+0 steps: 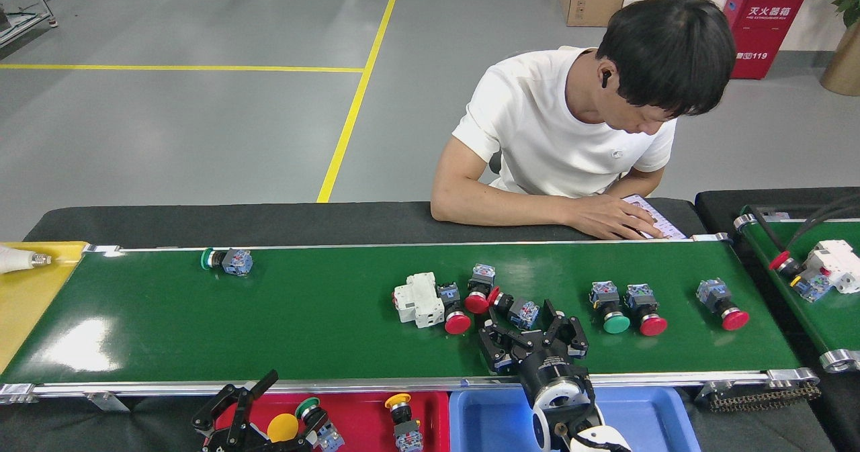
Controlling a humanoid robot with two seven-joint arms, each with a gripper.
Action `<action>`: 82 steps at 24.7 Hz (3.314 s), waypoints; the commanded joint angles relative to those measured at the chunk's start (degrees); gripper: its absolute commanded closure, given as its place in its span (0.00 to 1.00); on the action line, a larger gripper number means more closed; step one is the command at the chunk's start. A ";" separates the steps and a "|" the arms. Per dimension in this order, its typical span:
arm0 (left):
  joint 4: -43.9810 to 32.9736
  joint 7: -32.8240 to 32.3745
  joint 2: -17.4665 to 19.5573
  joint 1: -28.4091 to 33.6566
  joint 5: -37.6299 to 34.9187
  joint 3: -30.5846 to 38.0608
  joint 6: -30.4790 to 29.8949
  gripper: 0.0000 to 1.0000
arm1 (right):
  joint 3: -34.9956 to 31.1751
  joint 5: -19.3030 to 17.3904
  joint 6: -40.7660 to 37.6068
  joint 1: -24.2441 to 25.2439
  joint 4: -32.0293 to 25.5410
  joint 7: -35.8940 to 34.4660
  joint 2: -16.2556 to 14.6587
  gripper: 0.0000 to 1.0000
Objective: Pick switch part from conveyor to tray
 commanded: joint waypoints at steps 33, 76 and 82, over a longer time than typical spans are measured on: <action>10.48 -6.05 -7.66 -12.07 -3.10 9.34 2.18 0.00 | -0.73 -7.10 -31.77 14.27 -23.18 7.97 1.71 0.01; 27.18 -2.10 -0.81 -25.26 0.15 2.21 7.46 0.91 | -2.23 -0.07 -5.83 -0.06 -4.63 -1.35 -1.90 0.91; 14.08 -2.19 1.92 -12.16 5.69 5.64 6.93 0.90 | 0.50 -0.07 -22.71 13.83 -19.75 -1.52 -1.55 0.88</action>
